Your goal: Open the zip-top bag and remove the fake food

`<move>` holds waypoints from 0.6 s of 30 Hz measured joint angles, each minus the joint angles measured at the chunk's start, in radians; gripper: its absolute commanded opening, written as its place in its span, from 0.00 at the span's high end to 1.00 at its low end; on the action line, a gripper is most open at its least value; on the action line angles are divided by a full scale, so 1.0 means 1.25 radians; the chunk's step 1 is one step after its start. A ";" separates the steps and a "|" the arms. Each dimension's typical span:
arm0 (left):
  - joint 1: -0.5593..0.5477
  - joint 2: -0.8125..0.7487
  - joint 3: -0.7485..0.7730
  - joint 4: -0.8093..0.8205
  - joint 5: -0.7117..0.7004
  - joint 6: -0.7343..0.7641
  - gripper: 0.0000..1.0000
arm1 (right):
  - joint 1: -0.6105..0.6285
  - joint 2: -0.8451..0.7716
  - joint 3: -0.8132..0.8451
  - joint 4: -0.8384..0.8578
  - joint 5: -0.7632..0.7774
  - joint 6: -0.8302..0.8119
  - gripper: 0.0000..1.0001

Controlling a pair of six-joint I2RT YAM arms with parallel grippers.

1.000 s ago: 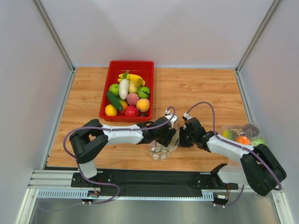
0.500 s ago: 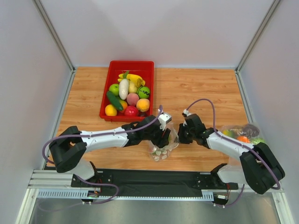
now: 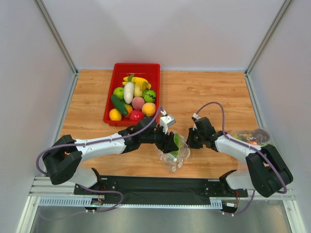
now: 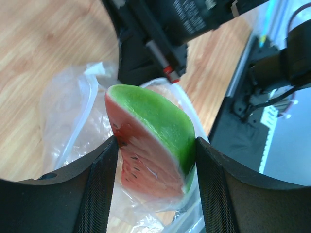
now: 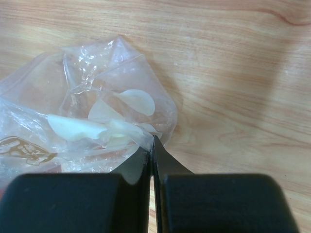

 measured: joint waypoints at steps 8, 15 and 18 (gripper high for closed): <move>0.044 -0.034 -0.007 0.102 0.048 -0.019 1.00 | -0.002 0.000 0.000 -0.002 -0.001 -0.006 1.00; 0.080 -0.009 0.032 0.141 0.052 -0.028 1.00 | -0.002 -0.050 0.000 -0.032 0.004 -0.022 1.00; 0.109 -0.009 0.060 0.146 0.059 -0.034 1.00 | -0.003 -0.069 0.000 -0.043 0.008 -0.024 1.00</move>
